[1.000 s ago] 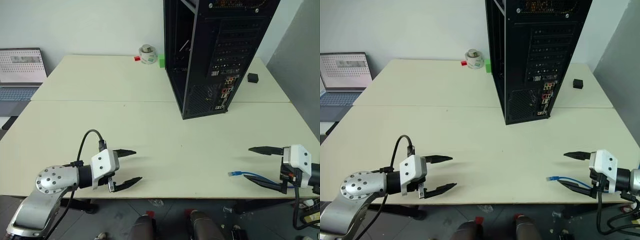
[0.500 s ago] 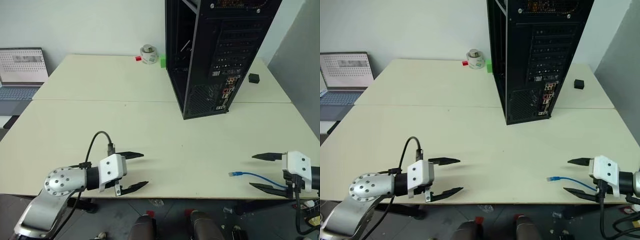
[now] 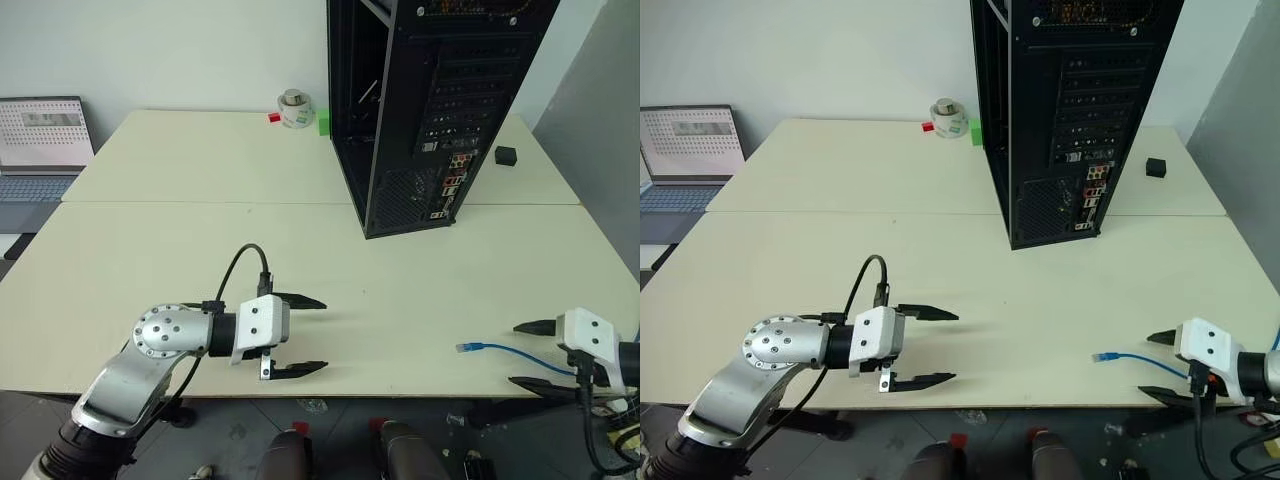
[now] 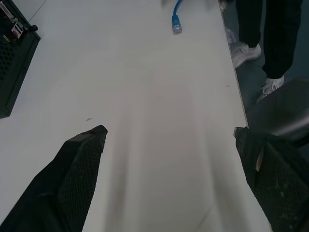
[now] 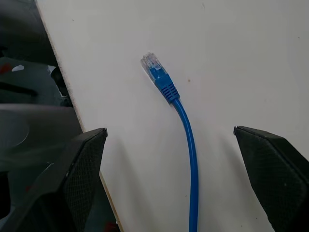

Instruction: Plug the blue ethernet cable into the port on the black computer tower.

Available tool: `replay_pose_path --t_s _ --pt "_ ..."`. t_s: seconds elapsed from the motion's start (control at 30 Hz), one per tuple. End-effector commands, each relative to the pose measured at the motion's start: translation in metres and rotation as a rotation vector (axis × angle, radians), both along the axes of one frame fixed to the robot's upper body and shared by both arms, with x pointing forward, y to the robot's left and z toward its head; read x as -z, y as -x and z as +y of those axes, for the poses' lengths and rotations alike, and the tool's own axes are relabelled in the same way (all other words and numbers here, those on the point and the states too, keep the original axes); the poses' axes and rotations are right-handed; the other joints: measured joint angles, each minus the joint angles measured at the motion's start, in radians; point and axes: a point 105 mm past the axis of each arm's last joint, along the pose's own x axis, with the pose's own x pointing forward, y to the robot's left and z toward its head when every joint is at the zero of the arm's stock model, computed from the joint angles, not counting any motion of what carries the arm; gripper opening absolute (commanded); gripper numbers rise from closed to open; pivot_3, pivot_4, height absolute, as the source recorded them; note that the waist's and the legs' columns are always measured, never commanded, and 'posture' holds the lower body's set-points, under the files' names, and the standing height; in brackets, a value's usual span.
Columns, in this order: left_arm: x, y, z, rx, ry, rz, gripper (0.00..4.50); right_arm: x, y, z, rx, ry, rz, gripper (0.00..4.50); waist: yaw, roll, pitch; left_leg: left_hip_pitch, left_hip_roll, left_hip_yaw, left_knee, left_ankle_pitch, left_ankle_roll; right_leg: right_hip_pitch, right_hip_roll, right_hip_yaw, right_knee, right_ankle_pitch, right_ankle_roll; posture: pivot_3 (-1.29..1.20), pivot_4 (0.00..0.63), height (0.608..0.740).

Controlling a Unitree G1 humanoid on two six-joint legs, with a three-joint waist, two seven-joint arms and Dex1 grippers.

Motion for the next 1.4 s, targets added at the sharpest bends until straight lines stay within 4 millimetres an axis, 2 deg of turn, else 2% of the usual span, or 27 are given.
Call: replay_pose_path --t_s 0.03,0.3,0.4,0.5,0.63,0.87,0.93,1.17,1.27,1.4 --pt "-0.004 0.004 -0.005 0.032 0.022 -0.002 4.5 0.001 -0.006 0.005 -0.011 0.006 -0.021 4.46 0.0 0.0 0.0 0.0 0.0 0.0 0.0 0.0 0.0 0.0 0.0 0.0 0.0 0.0 0.0 0.0 0.15 0.74" --pt "-0.004 0.011 -0.005 0.04 0.029 0.012 4.5 0.02 -0.017 -0.002 -0.002 0.041 0.018 4.46 0.001 0.0 0.0 0.0 0.0 0.0 0.0 0.0 0.0 0.0 0.0 0.0 0.0 0.0 -0.001 0.0 0.15 0.74" --pt "-0.004 0.012 -0.005 0.04 0.03 0.011 4.5 0.024 -0.02 -0.009 0.016 0.054 0.028 3.97 0.001 0.0 0.0 0.001 0.0 0.0 0.0 0.0 0.0 0.0 0.0 0.0 0.0 0.0 -0.001 0.0 0.15 0.74" --pt "-0.003 0.014 -0.005 0.041 0.029 0.012 4.5 0.026 -0.022 -0.015 0.025 0.079 0.029 3.15 0.001 0.0 0.0 0.001 0.0 0.0 0.0 0.0 0.0 0.001 0.0 0.0 0.0 0.0 -0.001 0.0 0.15 0.74" --pt "-0.003 0.015 -0.005 0.045 0.03 0.017 4.5 0.025 -0.024 -0.017 0.016 0.096 0.011 2.27 0.001 0.0 0.0 0.002 0.0 0.0 0.0 0.0 0.0 0.001 0.0 0.0 0.0 0.0 -0.001 0.0 0.15 0.74" --pt "-0.003 0.015 -0.005 0.051 0.028 0.027 4.5 0.025 -0.029 -0.016 -0.021 0.136 -0.045 0.36 0.001 0.0 0.0 0.002 0.0 0.0 0.0 0.0 0.0 0.001 0.0 0.001 0.0 0.0 -0.001 0.0 0.15 0.74" --pt "-0.003 0.014 -0.005 0.05 0.029 0.025 4.5 0.025 -0.03 -0.016 -0.028 0.148 -0.055 0.01 0.001 0.0 0.0 0.002 0.0 0.0 0.0 0.0 0.0 0.001 0.0 0.001 0.0 0.001 -0.001 0.0 0.15 0.74" --pt "-0.002 0.011 0.001 0.018 0.033 0.026 4.5 0.021 -0.034 -0.007 -0.033 0.12 -0.081 0.01 0.0 0.0 0.0 0.002 0.0 0.0 0.0 0.0 0.0 0.001 0.0 0.001 0.0 0.001 -0.002 0.0 0.15 0.74" --pt "-0.003 0.0 0.013 -0.037 0.019 0.009 4.5 0.01 -0.039 0.008 -0.058 0.08 -0.118 0.01 -0.001 0.0 0.0 0.003 0.0 0.0 0.0 0.0 0.0 0.001 0.0 0.001 0.0 0.002 -0.004 0.0 0.15 0.74" --pt "-0.006 -0.014 0.02 -0.069 0.013 0.004 4.5 -0.009 -0.048 0.042 -0.127 0.018 -0.172 0.01 -0.002 0.0 0.0 0.003 0.0 0.001 0.0 0.0 0.0 0.001 0.001 0.001 0.001 0.002 -0.004 0.0 0.15 0.74"
